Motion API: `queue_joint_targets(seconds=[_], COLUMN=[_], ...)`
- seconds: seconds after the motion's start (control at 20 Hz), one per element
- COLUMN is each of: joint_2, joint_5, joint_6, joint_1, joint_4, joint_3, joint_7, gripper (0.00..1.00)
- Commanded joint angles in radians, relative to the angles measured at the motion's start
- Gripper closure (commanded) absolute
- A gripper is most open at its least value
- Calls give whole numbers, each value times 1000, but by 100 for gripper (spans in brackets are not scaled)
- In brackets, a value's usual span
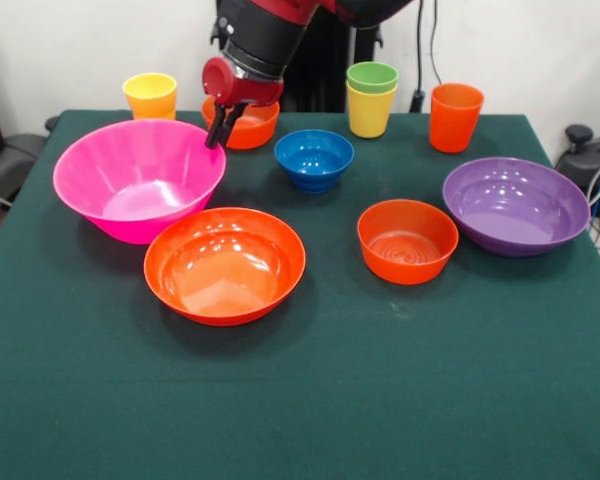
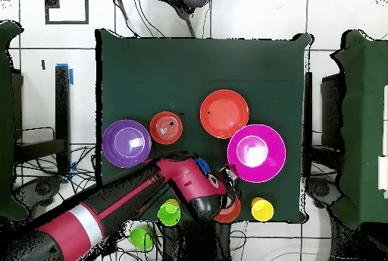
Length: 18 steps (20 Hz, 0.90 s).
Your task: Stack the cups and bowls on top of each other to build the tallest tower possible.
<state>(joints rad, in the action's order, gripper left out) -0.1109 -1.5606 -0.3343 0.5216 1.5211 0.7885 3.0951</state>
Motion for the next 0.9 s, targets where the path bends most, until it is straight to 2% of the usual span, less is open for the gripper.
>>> queue_joint_targets(seconds=[0.05,0.15,0.25,0.55,0.9], joint_2=[44,92,140,219,292], joint_5=[74,70,44,-51,-90], joint_6=[51,23,-13,-70,-63], joint_1=[-13,-17,-7,83,124], joint_4=[20,57,94,157,206], joint_3=[-203,-197,-180,-106,-85], joint_7=[-222,-258,-254,-153,-139], gripper=[100,100,100,100,100])
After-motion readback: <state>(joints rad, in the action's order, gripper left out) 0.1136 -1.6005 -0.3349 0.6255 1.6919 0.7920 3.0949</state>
